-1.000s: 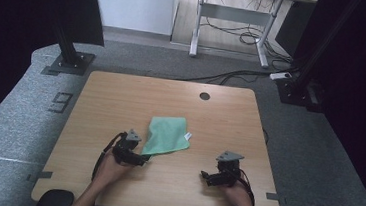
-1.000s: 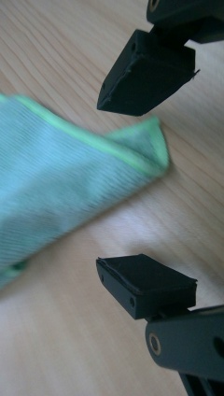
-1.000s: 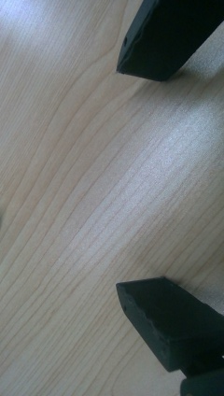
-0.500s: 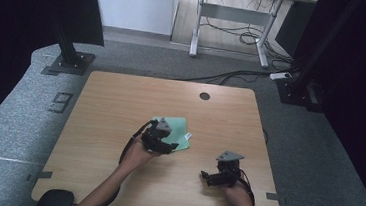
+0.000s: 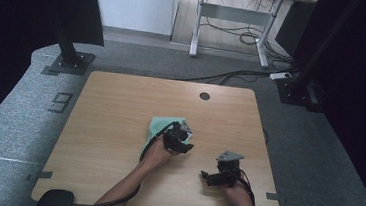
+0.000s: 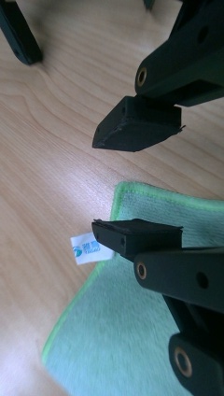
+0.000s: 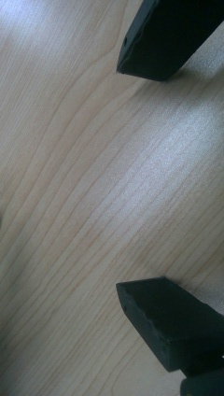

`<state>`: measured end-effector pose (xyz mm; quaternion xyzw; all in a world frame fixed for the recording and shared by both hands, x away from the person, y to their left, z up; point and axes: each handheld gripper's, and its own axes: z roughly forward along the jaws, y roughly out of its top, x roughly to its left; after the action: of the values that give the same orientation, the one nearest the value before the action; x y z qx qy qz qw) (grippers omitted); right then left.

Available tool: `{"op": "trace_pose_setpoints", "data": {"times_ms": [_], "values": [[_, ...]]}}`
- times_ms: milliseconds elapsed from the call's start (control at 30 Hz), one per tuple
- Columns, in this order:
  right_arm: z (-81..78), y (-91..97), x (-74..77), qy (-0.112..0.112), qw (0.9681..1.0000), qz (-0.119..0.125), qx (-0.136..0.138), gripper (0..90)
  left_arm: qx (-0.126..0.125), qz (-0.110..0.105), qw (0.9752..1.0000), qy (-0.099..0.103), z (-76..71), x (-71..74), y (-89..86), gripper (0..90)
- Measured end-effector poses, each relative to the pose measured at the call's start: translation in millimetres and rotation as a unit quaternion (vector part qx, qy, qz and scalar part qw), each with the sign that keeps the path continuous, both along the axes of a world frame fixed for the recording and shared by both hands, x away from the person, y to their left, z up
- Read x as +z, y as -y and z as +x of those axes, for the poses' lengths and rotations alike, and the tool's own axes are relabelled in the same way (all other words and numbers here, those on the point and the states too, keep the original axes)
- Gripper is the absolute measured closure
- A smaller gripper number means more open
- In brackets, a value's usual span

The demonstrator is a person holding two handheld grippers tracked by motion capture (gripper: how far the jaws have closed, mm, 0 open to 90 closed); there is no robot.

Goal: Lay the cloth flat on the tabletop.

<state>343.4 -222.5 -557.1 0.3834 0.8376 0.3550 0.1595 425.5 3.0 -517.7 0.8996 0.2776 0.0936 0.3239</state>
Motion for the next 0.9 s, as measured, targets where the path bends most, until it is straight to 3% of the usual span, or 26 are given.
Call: {"op": "trace_pose_setpoints", "data": {"times_ms": [200, 300, 333, 400, 533, 567, 667, 700, 733, 767, 800, 900], "values": [[0.0, 0.0, 0.0, 0.000, 1.0000, 0.000, 0.000, 0.0, 0.012, 0.035, 0.9993, 0.009, 2.3, -13.7, 4.8, 57.5], [0.0, 0.0, 0.0, 0.000, 1.0000, 0.000, 0.000, 0.0, 0.019, 0.029, 0.9994, 0.005, 3.9, -14.2, 3.3, 65.8], [0.0, 0.0, 0.0, 0.000, 1.0000, 0.000, 0.000, 0.0, 0.020, 0.027, 0.9994, 0.005, 4.1, -14.4, 3.0, 75.2], [0.0, 0.0, 0.0, 0.000, 1.0000, 0.000, 0.000, 0.0, 0.023, 0.034, 0.9991, 0.012, 4.1, -13.6, 2.3, 85.2], [0.0, 0.0, 0.0, 0.000, 1.0000, 0.000, 0.000, 0.0, 0.026, 0.027, 0.9992, 0.016, 4.5, -7.7, -1.7, 87.5], [0.0, 0.0, 0.0, 0.000, 1.0000, 0.000, 0.000, 0.0, 0.028, 0.013, 0.9994, 0.014, 6.2, 0.6, -6.3, 87.5], [-0.1, 0.0, 0.0, 0.000, 1.0000, 0.000, 0.000, 0.0, 0.031, 0.004, 0.9993, 0.022, 7.6, 12.5, -11.6, 87.5], [0.0, 0.0, 0.0, 0.000, 1.0000, 0.000, 0.000, 0.0, 0.035, -0.007, 0.9988, 0.033, 9.2, 27.0, -18.9, 87.5], [0.0, 0.0, 0.0, 0.000, 1.0000, 0.000, 0.000, 0.0, 0.035, -0.007, 0.9988, 0.033, 9.2, 27.0, -18.9, 87.5], [0.0, 0.0, 0.0, 0.000, 1.0000, 0.000, 0.000, 0.0, 0.043, -0.019, 0.9980, 0.043, 10.8, 42.3, -28.0, 87.5], [0.0, 0.0, 0.0, 0.000, 1.0000, 0.000, 0.000, 0.0, 0.043, -0.019, 0.9980, 0.043, 10.8, 42.3, -28.0, 87.4], [0.1, 0.1, -0.1, 0.001, 1.0000, 0.000, 0.001, 0.0, 0.066, -0.032, 0.9952, 0.065, 15.4, 69.3, -51.3, 87.4]]}}
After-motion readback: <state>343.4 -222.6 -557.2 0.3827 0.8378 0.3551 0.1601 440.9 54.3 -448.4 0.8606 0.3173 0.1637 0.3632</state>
